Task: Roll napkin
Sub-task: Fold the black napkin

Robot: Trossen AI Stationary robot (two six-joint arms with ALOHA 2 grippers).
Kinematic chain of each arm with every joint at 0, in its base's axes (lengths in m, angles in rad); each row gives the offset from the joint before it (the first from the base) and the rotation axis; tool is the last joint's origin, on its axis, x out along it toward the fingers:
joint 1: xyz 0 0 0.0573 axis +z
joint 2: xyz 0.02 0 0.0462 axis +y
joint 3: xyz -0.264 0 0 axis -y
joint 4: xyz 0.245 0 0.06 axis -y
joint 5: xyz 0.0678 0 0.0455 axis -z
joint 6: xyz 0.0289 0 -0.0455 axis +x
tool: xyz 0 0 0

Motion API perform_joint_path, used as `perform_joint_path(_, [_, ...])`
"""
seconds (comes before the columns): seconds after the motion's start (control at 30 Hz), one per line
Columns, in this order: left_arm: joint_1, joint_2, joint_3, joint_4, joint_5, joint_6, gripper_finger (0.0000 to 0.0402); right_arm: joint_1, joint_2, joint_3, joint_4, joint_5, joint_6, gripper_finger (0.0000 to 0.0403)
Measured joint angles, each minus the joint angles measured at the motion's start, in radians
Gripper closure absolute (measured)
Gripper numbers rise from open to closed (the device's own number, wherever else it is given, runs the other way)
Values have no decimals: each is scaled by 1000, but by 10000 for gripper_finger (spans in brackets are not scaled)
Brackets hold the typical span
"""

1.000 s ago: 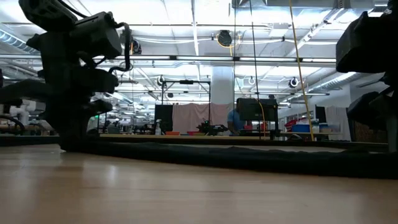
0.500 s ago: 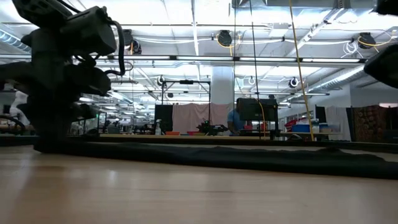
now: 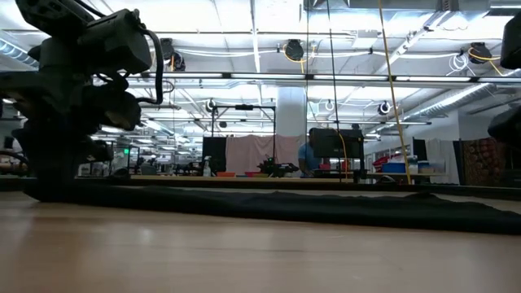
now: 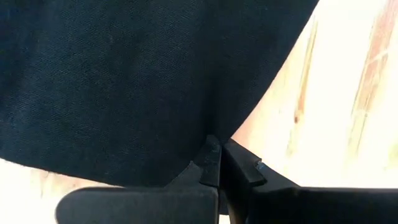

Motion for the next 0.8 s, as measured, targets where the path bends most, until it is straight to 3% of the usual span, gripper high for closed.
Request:
perform_joint_path(0.23, [-12,0,0,3,34,-72,396,-2,2,0,3,20,1,265])
perform_joint_path(0.6, [-80,0,0,65,36,-199,395,-15,2,1,13,26,-81,204])
perform_joint_path(0.7, [-92,0,0,66,31,-202,395,-24,2,2,-11,20,-70,214])
perform_joint_path(0.8, [-102,0,0,64,29,-202,395,-30,2,2,-58,11,-54,250])
